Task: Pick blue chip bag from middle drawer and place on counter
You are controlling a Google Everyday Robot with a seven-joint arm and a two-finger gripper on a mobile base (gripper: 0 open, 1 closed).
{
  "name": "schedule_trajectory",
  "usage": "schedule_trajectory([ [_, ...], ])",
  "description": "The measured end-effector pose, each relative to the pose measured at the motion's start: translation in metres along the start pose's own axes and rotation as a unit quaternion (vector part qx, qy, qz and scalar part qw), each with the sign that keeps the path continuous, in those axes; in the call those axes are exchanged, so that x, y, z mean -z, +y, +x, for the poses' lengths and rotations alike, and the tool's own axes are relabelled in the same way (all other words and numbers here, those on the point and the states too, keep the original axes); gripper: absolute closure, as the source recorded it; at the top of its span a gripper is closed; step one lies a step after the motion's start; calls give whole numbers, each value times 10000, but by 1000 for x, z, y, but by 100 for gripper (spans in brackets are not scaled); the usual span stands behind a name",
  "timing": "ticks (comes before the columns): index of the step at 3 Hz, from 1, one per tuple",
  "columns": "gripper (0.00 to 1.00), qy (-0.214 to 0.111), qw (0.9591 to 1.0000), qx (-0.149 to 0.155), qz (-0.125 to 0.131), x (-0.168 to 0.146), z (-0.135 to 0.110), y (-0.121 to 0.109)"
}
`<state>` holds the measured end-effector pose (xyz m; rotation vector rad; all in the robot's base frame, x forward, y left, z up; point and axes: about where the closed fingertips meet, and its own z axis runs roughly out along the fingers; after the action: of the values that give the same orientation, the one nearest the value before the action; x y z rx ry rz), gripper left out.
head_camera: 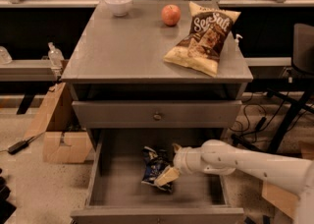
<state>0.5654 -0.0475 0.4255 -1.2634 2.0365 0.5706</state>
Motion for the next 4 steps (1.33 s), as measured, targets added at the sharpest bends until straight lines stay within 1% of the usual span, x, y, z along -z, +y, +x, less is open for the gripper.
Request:
schedule_trajectory([
  [1, 0, 110, 9993, -123, -336, -48, 13, 9],
  [2, 14, 124, 9980, -155, -599, -78, 18, 23],
  [3, 37, 55, 9970, -90, -767, -91, 13, 36],
  [4, 61, 49, 9968, -84, -797, -94, 12, 39],
])
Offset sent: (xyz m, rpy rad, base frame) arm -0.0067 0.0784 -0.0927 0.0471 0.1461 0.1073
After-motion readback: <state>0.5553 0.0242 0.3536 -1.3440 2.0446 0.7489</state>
